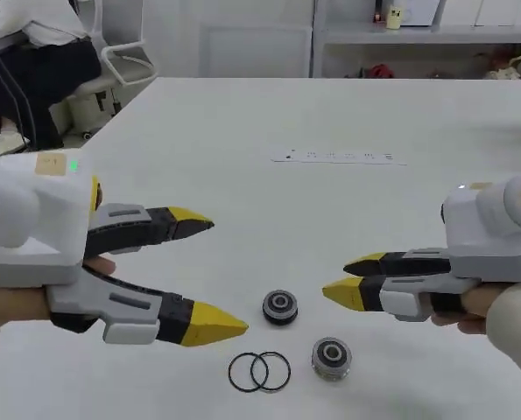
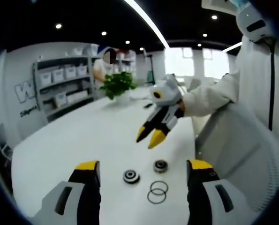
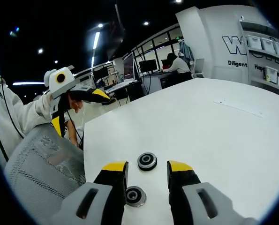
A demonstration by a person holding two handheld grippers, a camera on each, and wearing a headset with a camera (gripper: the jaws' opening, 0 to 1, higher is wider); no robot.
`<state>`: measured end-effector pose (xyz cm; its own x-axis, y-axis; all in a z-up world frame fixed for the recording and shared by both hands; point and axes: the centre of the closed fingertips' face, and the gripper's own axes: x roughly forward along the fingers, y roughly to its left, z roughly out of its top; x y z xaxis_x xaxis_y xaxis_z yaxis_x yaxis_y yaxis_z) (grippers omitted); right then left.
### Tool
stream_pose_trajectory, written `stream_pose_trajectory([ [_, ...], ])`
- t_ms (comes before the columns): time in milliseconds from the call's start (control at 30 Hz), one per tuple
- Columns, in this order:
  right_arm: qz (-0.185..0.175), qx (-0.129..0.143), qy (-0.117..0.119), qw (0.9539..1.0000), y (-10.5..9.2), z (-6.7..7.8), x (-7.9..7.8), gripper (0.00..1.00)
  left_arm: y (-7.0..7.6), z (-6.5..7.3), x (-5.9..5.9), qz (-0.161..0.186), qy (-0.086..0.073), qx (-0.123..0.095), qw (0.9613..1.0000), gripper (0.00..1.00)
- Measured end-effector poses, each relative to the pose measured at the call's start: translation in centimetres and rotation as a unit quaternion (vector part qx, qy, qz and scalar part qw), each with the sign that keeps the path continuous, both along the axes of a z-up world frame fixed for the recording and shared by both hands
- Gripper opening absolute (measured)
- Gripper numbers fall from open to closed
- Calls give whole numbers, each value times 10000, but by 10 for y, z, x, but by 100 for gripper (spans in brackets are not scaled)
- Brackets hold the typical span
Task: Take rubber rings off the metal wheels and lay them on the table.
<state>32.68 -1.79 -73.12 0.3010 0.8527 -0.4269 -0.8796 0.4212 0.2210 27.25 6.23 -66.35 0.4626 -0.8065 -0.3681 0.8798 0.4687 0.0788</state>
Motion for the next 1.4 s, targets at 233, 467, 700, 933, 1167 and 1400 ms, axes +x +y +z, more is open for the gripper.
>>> stream_pose_trajectory([
  [233,2,23,-52,10000,2,1,1,31,-19,9,16,-252,-235,170,9993,71],
  [467,-150,110,-53,9998,-4,3,7,30,-35,8,40,-377,-333,125,9987,65],
  [700,-182,176,-21,9997,-6,1,11,30,-42,-8,54,-525,-353,207,9978,58],
  [933,-158,176,-4,9997,-7,-5,14,30,-41,-33,59,-548,-238,328,9977,47],
  [1167,47,103,-59,9999,0,-14,11,28,-40,-63,61,-485,-33,438,9979,41],
  [1400,164,67,62,9998,3,-26,10,28,-35,-89,62,-384,181,588,9974,34],
])
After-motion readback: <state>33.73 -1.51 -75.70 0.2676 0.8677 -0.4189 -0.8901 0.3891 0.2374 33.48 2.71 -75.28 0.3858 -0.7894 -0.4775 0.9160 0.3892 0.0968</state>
